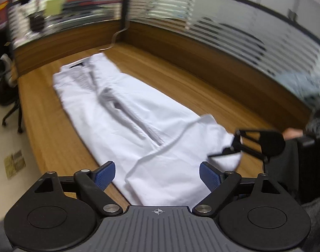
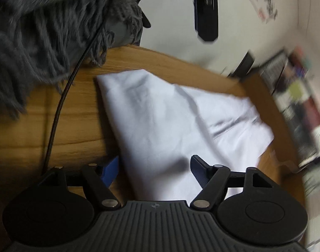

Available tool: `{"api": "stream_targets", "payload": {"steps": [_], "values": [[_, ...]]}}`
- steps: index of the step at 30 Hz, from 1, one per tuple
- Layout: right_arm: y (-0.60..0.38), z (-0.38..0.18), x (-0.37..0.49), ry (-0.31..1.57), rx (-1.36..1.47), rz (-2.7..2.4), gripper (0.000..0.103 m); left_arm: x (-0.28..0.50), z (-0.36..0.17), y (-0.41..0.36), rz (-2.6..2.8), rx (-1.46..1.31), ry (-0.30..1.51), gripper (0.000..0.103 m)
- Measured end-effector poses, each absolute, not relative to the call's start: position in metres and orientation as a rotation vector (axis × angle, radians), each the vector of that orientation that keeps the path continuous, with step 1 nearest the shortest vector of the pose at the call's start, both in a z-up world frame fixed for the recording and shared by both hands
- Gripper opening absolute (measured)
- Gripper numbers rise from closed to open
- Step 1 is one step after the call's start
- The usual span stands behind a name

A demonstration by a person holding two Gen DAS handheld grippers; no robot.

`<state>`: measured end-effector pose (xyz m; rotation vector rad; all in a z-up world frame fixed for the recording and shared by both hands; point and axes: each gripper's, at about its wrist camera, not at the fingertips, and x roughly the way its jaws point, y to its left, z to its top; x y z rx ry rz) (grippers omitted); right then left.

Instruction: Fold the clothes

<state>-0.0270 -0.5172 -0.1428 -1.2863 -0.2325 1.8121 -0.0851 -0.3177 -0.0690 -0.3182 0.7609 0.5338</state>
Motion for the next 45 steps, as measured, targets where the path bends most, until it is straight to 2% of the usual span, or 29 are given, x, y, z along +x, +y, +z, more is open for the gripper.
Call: {"api": "stream_targets", "payload": {"steps": [7,15,16,18,19,22,26,34,36,38,39,41,42,43,45], "values": [[-0.509,-0.123,-0.026,-0.336,-1.245,1.766,0.078,-0.053,-0.089,-0.335,0.445,-0.205,0.813,0.092],[-0.483,-0.093,-0.007,-0.291,-1.198,1.795,0.082,-0.016,-0.119,-0.352,0.405,-0.047,0.963,0.092],[-0.479,-0.09,-0.005,-0.278,-1.188,1.799,0.082,-0.012,-0.123,-0.353,0.411,-0.03,0.985,0.089],[-0.472,-0.085,0.0,-0.23,-1.161,1.805,0.083,-0.008,-0.128,-0.353,0.446,0.015,1.009,0.071],[-0.47,-0.082,0.003,-0.206,-1.148,1.808,0.084,-0.006,-0.13,-0.352,0.47,0.034,1.016,0.051],[-0.472,-0.08,0.012,-0.154,-1.124,1.817,0.085,-0.008,-0.127,-0.347,0.474,-0.004,0.991,0.038],[-0.487,-0.081,0.027,-0.099,-1.085,1.816,0.089,-0.01,-0.12,-0.347,0.506,-0.013,0.967,0.03],[-0.511,-0.124,0.052,-0.108,-1.195,1.731,0.088,-0.024,-0.113,-0.339,0.559,-0.095,0.956,0.028],[-0.508,-0.139,0.056,-0.146,-1.216,1.696,0.082,-0.028,-0.111,-0.338,0.569,-0.106,0.956,0.027],[-0.5,-0.144,0.06,-0.143,-1.199,1.695,0.06,-0.033,-0.109,-0.338,0.578,-0.116,0.955,0.025],[-0.496,-0.142,0.062,-0.117,-1.177,1.723,0.055,-0.035,-0.108,-0.338,0.583,-0.122,0.955,0.024],[-0.49,-0.134,0.064,-0.052,-1.145,1.785,0.024,-0.04,-0.105,-0.338,0.589,-0.134,0.955,0.021],[-0.489,-0.129,0.064,-0.013,-1.137,1.819,0.015,-0.042,-0.103,-0.339,0.587,-0.141,0.956,0.02],[-0.487,-0.124,0.064,0.026,-1.128,1.852,0.008,-0.045,-0.101,-0.34,0.582,-0.153,0.959,0.019],[-0.488,-0.109,0.066,0.131,-1.097,1.905,0.006,-0.052,-0.094,-0.342,0.558,-0.19,0.966,0.018]]}}
